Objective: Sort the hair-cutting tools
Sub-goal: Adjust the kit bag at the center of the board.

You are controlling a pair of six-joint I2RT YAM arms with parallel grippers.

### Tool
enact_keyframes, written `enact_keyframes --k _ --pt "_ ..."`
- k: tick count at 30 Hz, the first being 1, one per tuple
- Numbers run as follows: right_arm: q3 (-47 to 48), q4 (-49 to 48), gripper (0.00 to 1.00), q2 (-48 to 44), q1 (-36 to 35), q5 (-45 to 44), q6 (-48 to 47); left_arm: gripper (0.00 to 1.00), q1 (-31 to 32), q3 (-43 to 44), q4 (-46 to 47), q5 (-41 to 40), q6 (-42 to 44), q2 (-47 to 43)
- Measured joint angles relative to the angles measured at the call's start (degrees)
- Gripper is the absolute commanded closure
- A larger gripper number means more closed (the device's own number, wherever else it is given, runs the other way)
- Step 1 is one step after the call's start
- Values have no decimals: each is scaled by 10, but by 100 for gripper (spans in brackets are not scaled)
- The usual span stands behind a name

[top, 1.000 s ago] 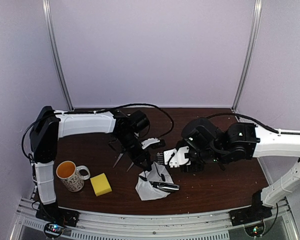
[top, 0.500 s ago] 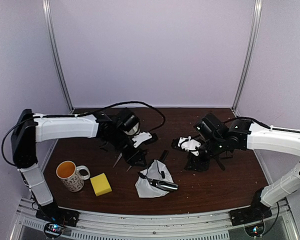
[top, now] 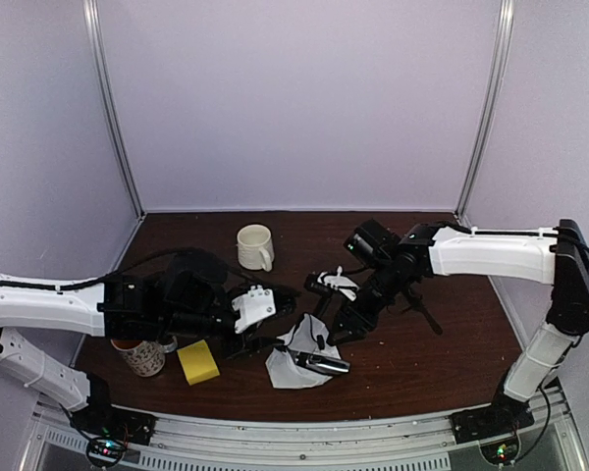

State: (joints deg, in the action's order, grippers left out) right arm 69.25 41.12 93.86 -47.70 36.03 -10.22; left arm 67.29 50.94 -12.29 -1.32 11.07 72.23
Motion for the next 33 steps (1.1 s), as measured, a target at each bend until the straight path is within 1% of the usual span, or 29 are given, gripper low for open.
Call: enact_keyframes --k 3,4,5,9,10,11,17,21,22,23,24,26,28,29,31,33 --pt "38 20 47 58 -5 34 8 43 18 -24 0 -31 21 -13" --pt "45 23 49 69 -5 40 12 43 22 -24 1 -42 28 -14" --pt "53 29 55 81 -6 46 16 42 30 -24 4 -58 36 -14" --pt "71 39 92 108 -8 57 36 43 67 -18 7 -102 68 5" --pt "74 42 98 111 -8 56 43 43 75 -12 6 -108 77 20" --pt "75 42 100 113 -8 55 50 44 81 -6 4 -111 84 33" --pt "69 42 100 109 -2 44 75 46 92 71 -16 -105 125 137" --pt "43 38 100 78 14 42 83 49 93 104 -16 -91 144 191" --pt "39 38 98 68 18 40 85 49 93 110 -15 -89 148 203" --pt "37 38 84 60 20 38 86 50 93 113 -15 -88 151 212" --pt "37 37 73 54 22 37 87 51 93 113 -14 -87 153 218" --pt "38 34 62 48 24 33 91 53 93 113 -17 -87 154 222" --pt "46 39 54 53 22 31 92 53 93 111 -14 -89 153 220" --pt "57 46 51 61 18 30 86 53 93 107 -10 -90 151 217" --pt "79 52 49 78 6 28 85 53 93 89 -9 -91 146 200" --pt "94 57 49 94 -14 25 87 54 93 68 -12 -94 139 175"
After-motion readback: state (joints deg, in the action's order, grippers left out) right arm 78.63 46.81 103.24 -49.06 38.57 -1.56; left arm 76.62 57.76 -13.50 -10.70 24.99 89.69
